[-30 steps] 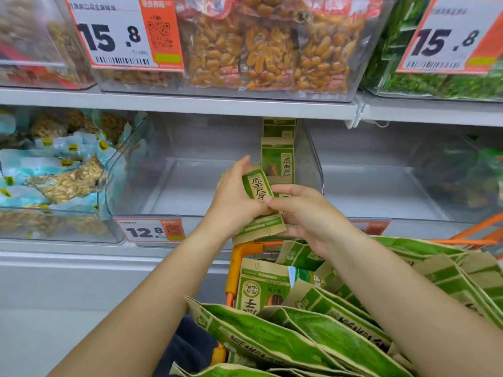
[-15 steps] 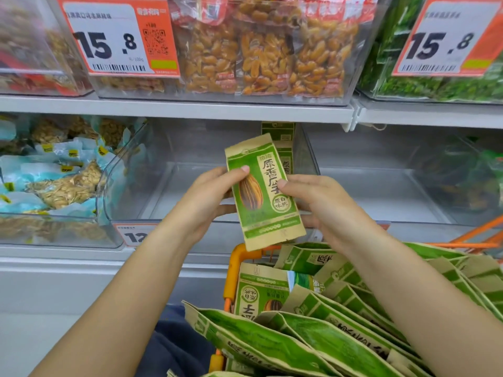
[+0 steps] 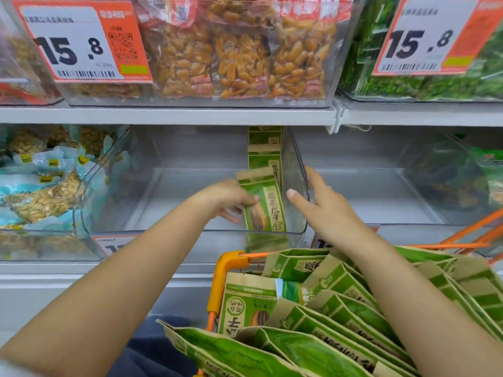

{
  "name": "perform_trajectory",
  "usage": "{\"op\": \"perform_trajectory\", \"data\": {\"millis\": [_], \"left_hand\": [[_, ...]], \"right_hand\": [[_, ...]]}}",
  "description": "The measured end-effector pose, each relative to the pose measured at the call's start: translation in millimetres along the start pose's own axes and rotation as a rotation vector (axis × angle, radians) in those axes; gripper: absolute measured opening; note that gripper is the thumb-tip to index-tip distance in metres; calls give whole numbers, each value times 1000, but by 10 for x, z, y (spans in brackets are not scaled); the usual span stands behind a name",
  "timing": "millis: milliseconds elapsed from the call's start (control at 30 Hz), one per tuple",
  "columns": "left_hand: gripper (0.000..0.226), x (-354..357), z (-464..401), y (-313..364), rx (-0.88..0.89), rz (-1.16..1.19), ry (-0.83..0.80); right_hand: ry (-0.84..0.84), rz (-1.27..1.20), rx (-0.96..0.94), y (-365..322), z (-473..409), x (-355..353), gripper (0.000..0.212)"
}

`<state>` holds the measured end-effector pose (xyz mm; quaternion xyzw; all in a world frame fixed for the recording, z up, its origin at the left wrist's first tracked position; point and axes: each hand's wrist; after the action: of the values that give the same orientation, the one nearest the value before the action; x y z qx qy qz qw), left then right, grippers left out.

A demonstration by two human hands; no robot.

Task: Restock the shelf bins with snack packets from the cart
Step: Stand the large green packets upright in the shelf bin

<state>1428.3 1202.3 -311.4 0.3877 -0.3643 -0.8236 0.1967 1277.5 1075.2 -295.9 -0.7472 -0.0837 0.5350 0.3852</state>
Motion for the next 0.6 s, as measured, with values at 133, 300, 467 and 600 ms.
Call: {"op": "perform_trajectory", "data": {"millis": [133,300,467,600], "left_hand": [[36,127,-68,-8,1,-201,-60],[32,192,-129,-28,-49,-196,-54],[25,169,-282,28,1,11,53],[24,145,-407,186,61,58,139]], "right_hand": [[-60,34,43,28,-25,41,53],[-55,20,42,49,-30,57,51],[-58,40,48,83,-47,74,59],[-61,11,37,73,-42,64,53]]}}
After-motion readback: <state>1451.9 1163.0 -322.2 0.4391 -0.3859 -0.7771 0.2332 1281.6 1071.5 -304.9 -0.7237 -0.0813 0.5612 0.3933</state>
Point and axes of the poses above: each hand's wrist, its own z-axis away from the middle knuckle, its own x-axis out of the palm, y = z × x, and after that the axes turned 8 degrees about y, right-handed
